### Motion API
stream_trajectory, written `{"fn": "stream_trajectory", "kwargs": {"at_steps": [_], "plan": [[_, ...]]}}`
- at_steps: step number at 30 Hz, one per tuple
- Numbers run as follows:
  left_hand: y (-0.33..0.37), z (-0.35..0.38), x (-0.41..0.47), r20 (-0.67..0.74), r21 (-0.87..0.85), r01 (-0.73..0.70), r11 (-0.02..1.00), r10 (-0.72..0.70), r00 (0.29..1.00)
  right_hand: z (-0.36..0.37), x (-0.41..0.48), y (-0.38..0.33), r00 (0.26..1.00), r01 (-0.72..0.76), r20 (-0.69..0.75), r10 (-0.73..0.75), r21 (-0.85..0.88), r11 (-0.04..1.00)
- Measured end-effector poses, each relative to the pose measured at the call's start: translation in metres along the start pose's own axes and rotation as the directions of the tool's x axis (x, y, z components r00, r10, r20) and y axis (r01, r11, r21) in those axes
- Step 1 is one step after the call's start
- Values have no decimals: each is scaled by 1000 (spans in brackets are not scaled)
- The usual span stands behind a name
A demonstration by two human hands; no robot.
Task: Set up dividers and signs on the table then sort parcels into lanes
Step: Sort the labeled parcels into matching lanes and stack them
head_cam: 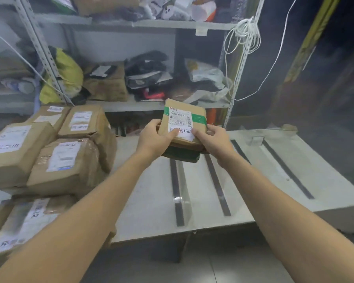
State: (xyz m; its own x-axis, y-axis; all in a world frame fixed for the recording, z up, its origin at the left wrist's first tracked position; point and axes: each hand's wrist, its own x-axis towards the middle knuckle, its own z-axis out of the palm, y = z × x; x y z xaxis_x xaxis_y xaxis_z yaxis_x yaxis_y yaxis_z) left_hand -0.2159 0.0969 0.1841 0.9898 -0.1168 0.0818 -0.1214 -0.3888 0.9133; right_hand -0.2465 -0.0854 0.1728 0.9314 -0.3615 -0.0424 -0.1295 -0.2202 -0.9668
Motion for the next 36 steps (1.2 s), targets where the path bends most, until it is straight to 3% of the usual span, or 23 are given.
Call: {"fn": "stream_trajectory", "kwargs": {"at_steps": [8, 15, 28, 36], "plan": [[55, 162, 12, 61, -89, 61, 994, -55, 997, -157, 61, 51, 999, -33, -10, 33, -16, 999], [60, 270, 36, 118, -73, 136, 988, -127, 985, -240, 110, 103, 998, -58, -12, 57, -101, 993], [-19, 371, 106, 250, 81, 295, 952, -306, 919, -258, 198, 210, 957, -256, 68, 283, -271, 928], [-43, 400, 112, 159, 152, 444, 883, -466, 871, -246, 222, 246, 913, -346, 124, 388, -268, 899]]}}
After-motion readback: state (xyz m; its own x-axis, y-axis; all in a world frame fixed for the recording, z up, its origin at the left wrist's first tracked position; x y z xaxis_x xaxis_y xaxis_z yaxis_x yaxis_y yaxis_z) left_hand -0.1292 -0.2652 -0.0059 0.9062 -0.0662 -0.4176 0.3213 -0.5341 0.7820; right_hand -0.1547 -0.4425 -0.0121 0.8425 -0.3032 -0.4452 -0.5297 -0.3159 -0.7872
